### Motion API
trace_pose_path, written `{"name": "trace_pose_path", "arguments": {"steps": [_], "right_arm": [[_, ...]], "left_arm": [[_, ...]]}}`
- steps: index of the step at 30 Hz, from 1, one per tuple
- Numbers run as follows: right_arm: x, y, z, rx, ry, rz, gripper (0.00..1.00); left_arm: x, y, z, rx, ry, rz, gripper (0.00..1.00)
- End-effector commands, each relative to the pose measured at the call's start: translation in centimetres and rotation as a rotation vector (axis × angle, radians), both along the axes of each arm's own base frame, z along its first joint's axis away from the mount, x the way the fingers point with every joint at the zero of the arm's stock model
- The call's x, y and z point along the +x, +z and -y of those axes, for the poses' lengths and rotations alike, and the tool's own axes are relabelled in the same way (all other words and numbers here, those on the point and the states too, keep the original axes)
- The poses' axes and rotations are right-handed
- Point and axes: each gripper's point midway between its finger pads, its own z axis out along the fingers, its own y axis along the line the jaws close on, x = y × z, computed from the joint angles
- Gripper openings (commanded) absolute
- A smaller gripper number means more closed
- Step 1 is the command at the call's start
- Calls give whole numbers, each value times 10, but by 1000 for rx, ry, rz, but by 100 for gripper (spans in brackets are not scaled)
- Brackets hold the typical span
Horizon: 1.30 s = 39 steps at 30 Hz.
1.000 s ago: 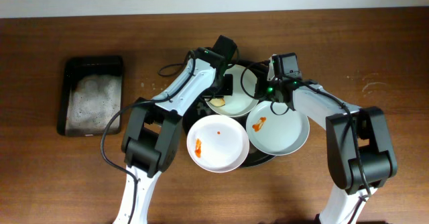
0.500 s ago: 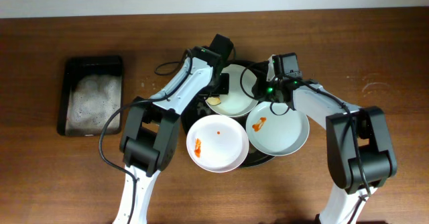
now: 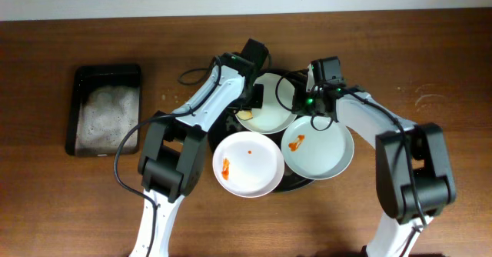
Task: Clean dirty plates on tray and stack at the side
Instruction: 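Wipe the back plate with the sponge while right gripper holds it, then tilt the plate up with the right gripper and scrub it with the sponge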
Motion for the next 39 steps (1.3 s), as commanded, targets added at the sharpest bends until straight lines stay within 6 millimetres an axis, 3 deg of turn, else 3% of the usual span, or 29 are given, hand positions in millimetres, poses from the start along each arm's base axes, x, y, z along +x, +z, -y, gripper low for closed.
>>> {"name": "trace_pose_path", "arguments": {"steps": [1, 4, 10, 12, 17, 19, 22, 25, 31, 35, 39], "right_arm": [[19, 64, 28, -149, -25, 139, 4], [15, 71, 40, -224, -30, 110, 4], [12, 99, 54, -305, -61, 71, 4], [14, 108, 57, -323, -64, 79, 4], [16, 113, 63, -402, -86, 100, 4], [15, 115, 64, -470, -97, 114, 4], [13, 123, 59, -625, -76, 152, 4], [11, 131, 53, -732, -72, 188, 4], [10, 130, 49, -723, -56, 187, 4], [10, 130, 49, -723, -55, 186, 4], [8, 128, 48, -715, -43, 172, 4]], "left_arm": [[6, -19, -14, 62, -2, -19, 0], [11, -7, -13, 61, -1, -6, 0], [18, 1, -29, 142, 19, 32, 0], [17, 11, -14, 54, 7, 13, 1], [15, 53, 45, -289, -55, 0, 7], [17, 60, 48, -310, -43, 12, 14], [15, 69, 67, -421, -74, -4, 14], [16, 70, 68, -428, -61, -1, 15], [16, 71, 74, -452, -42, -7, 15], [-2, 43, 86, -441, 23, -82, 0], [-13, 21, 111, -480, 86, -91, 0]]}}
